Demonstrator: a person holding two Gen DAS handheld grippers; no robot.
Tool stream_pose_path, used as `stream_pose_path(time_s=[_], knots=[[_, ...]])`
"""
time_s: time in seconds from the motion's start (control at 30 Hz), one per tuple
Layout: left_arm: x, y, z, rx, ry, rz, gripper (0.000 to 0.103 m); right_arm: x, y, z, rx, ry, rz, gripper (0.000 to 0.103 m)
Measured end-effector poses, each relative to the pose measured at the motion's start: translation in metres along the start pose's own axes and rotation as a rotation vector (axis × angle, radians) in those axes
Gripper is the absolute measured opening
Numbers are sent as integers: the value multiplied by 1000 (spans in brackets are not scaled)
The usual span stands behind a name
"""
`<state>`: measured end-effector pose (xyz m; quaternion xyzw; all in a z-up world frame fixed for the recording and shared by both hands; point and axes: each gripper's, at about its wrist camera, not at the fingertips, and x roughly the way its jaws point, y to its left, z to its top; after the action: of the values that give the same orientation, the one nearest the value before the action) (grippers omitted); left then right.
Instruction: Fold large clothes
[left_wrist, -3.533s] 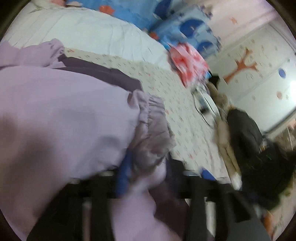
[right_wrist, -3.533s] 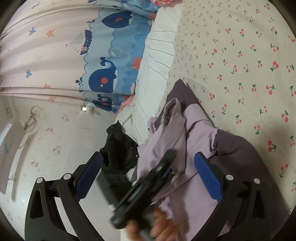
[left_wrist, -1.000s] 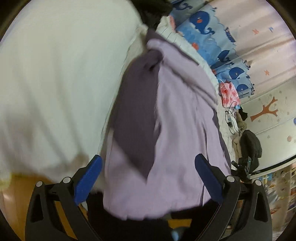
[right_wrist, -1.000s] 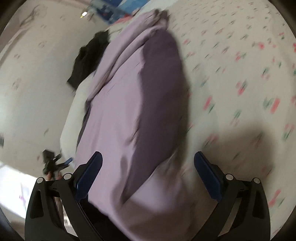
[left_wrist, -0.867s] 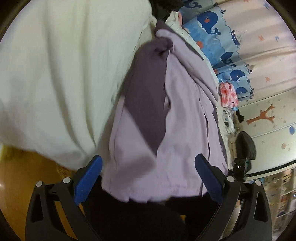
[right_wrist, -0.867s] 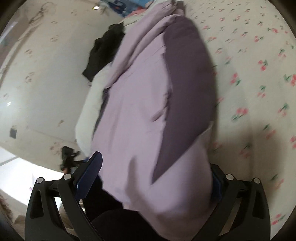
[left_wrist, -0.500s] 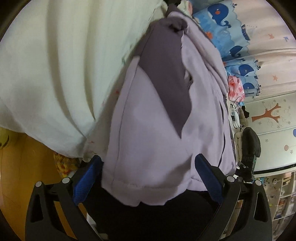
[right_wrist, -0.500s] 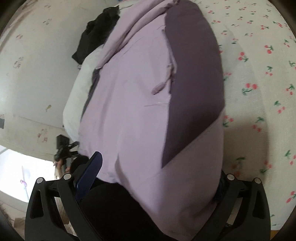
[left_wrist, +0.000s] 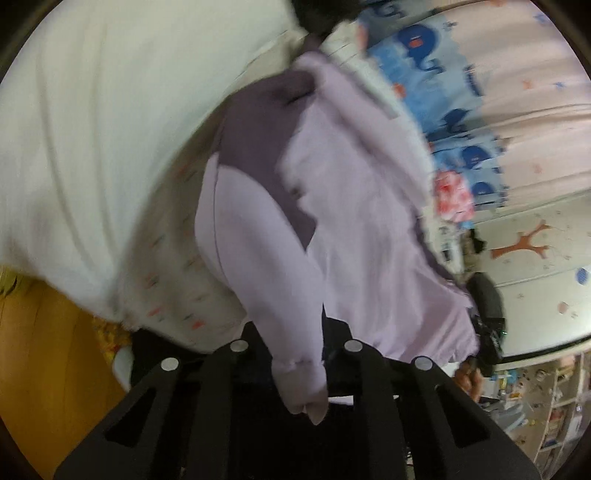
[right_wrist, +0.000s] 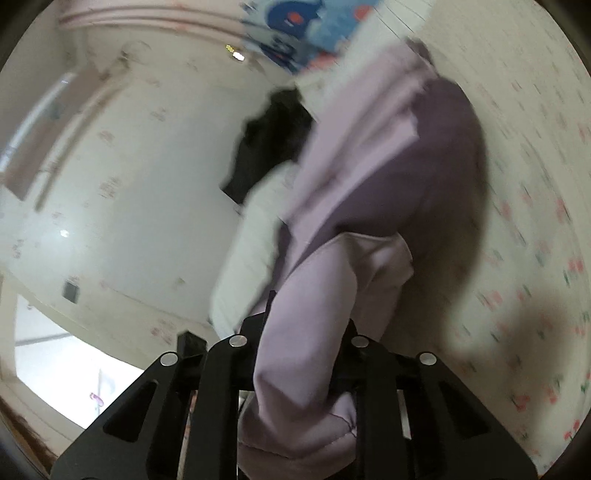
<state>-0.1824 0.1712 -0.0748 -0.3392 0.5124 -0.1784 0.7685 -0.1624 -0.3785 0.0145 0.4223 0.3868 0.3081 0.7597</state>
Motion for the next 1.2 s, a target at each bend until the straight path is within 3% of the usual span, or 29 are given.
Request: stream_pose_path(time_s=[0.2,0.3,0.37,0.43,0.5,0.53,0.6,0.67,0.73,0.8,0.83,0.9,1.0,1.1,1.2], knots=[[-59,-66,6,107,-86,-142,16,-53,61,21,-82,-81,98,18],[-81,-77,-12,160,-71,-162,16,-83,77,1,-130,-48,90,18],[-91,-73,-34,227,-6,-155,16,-104,82,-25,-174,6,54,18],[-90,-59,-58,301,103,-104,20,-116,72,-58,-203,170,-12,30],[-86,-29,-78,322,199,4,27,-128,45,-83,-180,270,-150,42],[-87,-11,-83,292,216,56,29,-141,19,-89,-109,301,-232,44],[-106,28,-80,194,188,147,29,-164,-9,-79,-20,238,-284,48],[-131,41,-58,138,87,211,29,-184,-25,-45,15,97,-269,66],[-135,26,-26,162,13,186,35,-174,-33,6,-4,-15,-244,92],[-117,3,12,211,-54,151,60,-144,-44,53,-17,-46,-211,95],[-100,-10,35,226,-80,128,64,-117,-54,83,-2,-54,-191,95],[-48,-35,86,246,-93,87,67,-72,-74,122,23,-49,-180,95],[30,-63,149,270,-95,149,67,6,-106,169,75,-8,-226,95],[101,-65,208,224,-99,199,67,64,-145,193,90,44,-341,95],[147,-49,242,117,-77,162,69,95,-173,194,135,99,-376,95]])
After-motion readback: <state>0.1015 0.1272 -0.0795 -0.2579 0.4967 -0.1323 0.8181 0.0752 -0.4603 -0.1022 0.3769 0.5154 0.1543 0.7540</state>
